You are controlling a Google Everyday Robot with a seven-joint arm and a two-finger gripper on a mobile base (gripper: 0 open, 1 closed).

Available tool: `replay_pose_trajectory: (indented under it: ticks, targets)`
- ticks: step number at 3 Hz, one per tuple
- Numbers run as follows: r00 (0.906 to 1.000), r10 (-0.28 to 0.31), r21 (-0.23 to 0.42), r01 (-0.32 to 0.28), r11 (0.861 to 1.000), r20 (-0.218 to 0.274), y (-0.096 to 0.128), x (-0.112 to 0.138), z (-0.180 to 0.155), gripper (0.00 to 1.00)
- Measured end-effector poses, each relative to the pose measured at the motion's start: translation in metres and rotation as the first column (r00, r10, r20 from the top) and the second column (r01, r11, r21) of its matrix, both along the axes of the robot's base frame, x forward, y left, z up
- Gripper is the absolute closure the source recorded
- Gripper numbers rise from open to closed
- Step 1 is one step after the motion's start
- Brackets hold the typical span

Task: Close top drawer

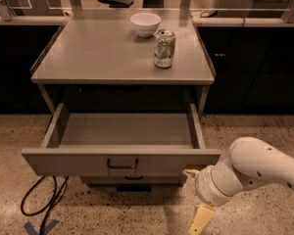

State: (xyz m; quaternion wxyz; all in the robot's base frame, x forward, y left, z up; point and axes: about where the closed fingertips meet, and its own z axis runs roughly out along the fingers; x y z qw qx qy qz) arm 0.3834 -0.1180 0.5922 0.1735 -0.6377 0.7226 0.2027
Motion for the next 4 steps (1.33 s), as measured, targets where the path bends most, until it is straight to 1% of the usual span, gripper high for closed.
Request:
replay_pose_trajectory:
  ticks: [1,2,3,4]
  targets:
    - [0.9997,0.006,0.001,-0.006,1.000,0.022,0.010,0.045,-0.014,0.00]
    - [0.9994,0.006,-0.001,-0.006,1.000,0.034,0.014,0.062,-0.019,0.00]
    - [0.9961,-0.036,-0.021,0.038,0.999,0.080,0.027,0.126,-0.028,0.00]
    - [0.9961,-0.036,-0.021,0.038,0.999,0.080,0.027,0.126,-0.028,0.00]
